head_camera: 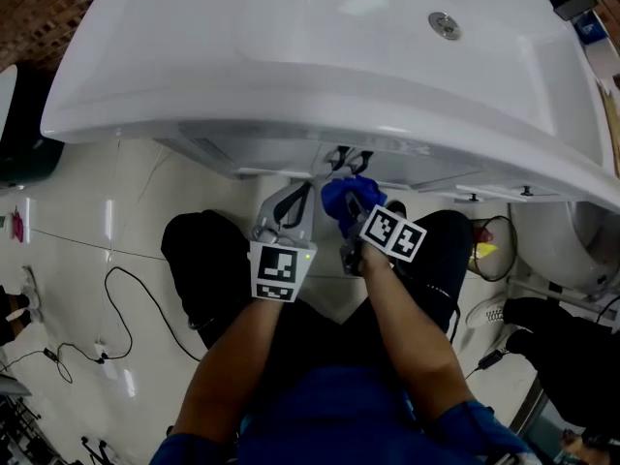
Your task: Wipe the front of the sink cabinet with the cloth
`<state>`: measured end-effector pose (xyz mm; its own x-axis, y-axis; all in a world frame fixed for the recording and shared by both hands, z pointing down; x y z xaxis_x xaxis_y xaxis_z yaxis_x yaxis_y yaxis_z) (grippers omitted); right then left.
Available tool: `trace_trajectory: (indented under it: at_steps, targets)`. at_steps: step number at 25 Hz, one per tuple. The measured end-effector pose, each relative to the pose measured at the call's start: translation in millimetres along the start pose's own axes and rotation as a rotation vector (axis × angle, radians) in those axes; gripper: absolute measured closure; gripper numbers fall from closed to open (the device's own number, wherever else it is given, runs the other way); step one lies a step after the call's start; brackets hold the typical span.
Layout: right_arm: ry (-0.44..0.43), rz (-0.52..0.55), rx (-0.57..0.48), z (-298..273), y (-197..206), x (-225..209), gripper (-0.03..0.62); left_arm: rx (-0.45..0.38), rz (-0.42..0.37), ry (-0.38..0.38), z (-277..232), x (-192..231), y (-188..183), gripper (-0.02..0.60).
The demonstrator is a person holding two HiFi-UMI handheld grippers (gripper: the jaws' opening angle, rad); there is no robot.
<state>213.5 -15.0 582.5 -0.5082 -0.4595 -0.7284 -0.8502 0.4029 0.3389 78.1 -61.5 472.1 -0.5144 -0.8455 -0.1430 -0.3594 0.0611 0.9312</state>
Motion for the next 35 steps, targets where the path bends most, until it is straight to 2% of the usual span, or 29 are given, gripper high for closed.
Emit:
trace_trajectory:
  at_steps: [4, 9, 12, 14, 20, 27, 35]
  targets:
    - [-0.16, 0.139, -0.134, 73, -34, 55, 0.523, -0.062, -0.004, 0.027, 1, -19, -16, 0.58]
    - [-0.352, 0.241, -0.315, 150, -79, 120, 0.523, -0.161, 0.025, -0.005, 7, -26, -44, 0.58]
    - [-0.418, 0.252, -0.397, 173, -100, 146, 0.523, -0.133, -0.005, -0.004, 16, -25, -31, 0.58]
    - [-0.438, 0.242, -0.422, 171, -111, 153, 0.523, -0.092, 0.032, 0.003, 13, -17, -18, 0.58]
    - [-0.391, 0.216, -0.409, 155, -115, 137, 0.522, -0.075, 0.05, 0.001, 5, -14, -14, 0.58]
    - [-0.336, 0.176, -0.357, 128, -103, 113, 0.522, -0.068, 0.003, 0.068, -1, -33, -16, 0.58]
    - [-0.199, 0.131, -0.264, 84, -83, 64, 0.522, -0.037, -0.007, 0.1, -10, -44, -12, 0.58]
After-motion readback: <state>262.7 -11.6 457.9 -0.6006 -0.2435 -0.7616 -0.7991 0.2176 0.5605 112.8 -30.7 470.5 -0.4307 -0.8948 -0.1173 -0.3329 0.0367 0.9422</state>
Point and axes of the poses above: the fingertips, and each gripper's own axes: z backward along the fingers, x to its left, y out of its underside, the point moved 4 cm from there along z, backward along the fingers, and after that the axes turned 12 degrees about -z, right-handed, at the moved point
